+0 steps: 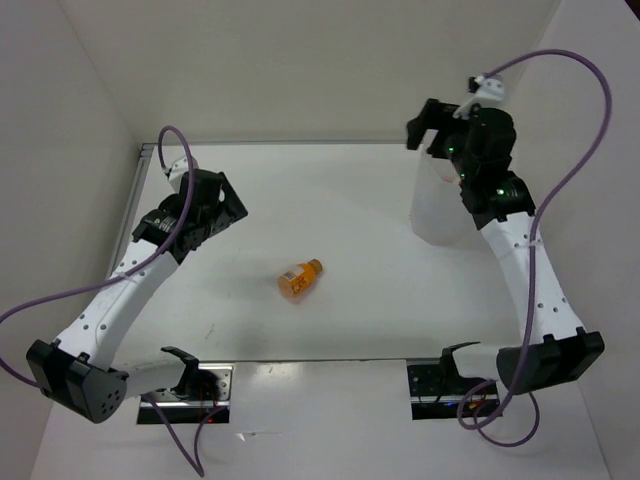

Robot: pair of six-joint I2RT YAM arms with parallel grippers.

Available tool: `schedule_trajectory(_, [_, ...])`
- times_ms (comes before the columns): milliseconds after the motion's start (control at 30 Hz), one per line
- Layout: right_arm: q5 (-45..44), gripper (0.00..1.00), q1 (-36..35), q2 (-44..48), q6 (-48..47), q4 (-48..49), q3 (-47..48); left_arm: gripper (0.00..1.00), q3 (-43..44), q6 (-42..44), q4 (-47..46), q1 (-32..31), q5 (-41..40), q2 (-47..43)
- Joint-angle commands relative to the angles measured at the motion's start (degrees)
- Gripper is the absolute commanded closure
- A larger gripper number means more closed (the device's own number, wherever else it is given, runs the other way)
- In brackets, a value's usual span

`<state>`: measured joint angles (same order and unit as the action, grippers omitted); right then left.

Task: Put the plastic bottles in the bin

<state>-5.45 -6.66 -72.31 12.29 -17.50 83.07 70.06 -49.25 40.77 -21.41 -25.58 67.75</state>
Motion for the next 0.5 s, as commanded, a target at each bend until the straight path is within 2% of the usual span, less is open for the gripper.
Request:
schedule_trajectory(0, [9.06,0.0,-11.68,-3.18,0.27,-9.04,5.79,0.0,0.34,1.35,0.79,0.67,0.1,0.11])
schedule_trajectory(33, [9.06,0.0,-18.07,-3.79,1.75,-9.05,5.79,0.0,0.34,1.35,1.49,0.67,-0.51,0.11])
schedule_trajectory(133, [8.01,0.0,-25.75,-6.16,5.79,-9.57,2.81,0.0,0.95,1.35,4.04,0.67,-1.14,-1.55])
schedule_trajectory(167, [7.48,0.0,-29.69,-6.87,9.9,-10.18,2.19,0.0,0.95,1.88,4.75,0.67,-1.14,-2.35])
schedule_trajectory(333, [-0.78,0.0,-39.91,-11.26,24.07,-9.49,-5.1,0.0,-2.73,3.55,4.75,1.19,0.18,-9.99])
schedule_trajectory(367, [-2.01,0.0,-42.28,-12.66,28.62,-9.49,-5.72,0.0,-3.26,4.16,4.75,1.19,0.88,-10.96])
schedule_trajectory(400, [-6.19,0.0,-43.52,-13.37,30.92,-9.49,-5.72,0.0,-3.27,5.38,4.75,1.72,0.89,-12.27])
schedule_trajectory(467, [-9.03,0.0,-45.28,-14.95,34.44,-12.46,-5.11,0.0,-3.27,6.97,4.75,1.72,2.11,-12.81])
